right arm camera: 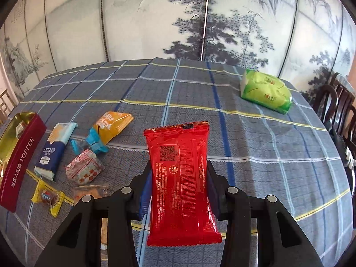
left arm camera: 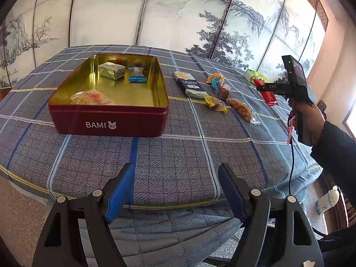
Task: Organize snacks
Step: 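Grasp the red packet with the right gripper and lift it, then carry the red packet over the tin and open the right gripper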
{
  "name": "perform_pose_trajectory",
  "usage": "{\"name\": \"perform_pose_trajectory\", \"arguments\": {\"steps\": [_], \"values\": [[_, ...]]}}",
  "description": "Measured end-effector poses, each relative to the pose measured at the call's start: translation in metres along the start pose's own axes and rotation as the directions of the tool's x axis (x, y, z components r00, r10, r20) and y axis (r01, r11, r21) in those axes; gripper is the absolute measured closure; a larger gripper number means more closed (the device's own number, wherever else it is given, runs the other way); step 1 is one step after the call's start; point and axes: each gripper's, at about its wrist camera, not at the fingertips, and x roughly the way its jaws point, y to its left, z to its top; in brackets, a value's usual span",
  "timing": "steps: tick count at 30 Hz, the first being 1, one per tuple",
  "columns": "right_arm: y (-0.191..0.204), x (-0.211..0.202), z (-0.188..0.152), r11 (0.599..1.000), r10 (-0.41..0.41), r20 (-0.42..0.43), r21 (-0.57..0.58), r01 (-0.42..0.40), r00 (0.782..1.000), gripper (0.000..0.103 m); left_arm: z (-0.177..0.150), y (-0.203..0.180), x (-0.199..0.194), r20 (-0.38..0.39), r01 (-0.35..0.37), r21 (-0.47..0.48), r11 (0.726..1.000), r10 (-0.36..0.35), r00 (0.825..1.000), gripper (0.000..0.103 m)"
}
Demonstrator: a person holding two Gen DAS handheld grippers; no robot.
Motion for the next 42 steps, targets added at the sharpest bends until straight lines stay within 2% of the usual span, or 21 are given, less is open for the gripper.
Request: {"name": "perform_pose_trajectory", "arguments": {"steps": [6,12,29,42], "values": [[-0.005,-0.012,0.008,0.998,-0.055,0.026,0.013,0.055,0.998,0.059,-0.001,0.002,0.000,-0.003,-0.012,-0.007,1.000,0.012,1.000,0.030],[-0.001,-0.018,0.016,0.997,-0.073,0.033,0.013,0.073,0.997,0.059,-0.003,0.006,-0.005,0.005,-0.013,-0.022,1.000,0.013,1.000,0.030],[0.033,-0.032,0.036,0.997,-0.077,0.062,-0.021,0.079,0.995,0.059,-0.009,0.015,-0.017,0.032,-0.016,-0.037,0.999,0.018,0.999,0.030],[0.085,-0.038,0.054,0.996,-0.045,0.087,-0.073,0.051,0.995,0.059,-0.019,0.034,-0.032,0.052,-0.041,-0.077,0.996,0.045,0.998,0.030]]}}
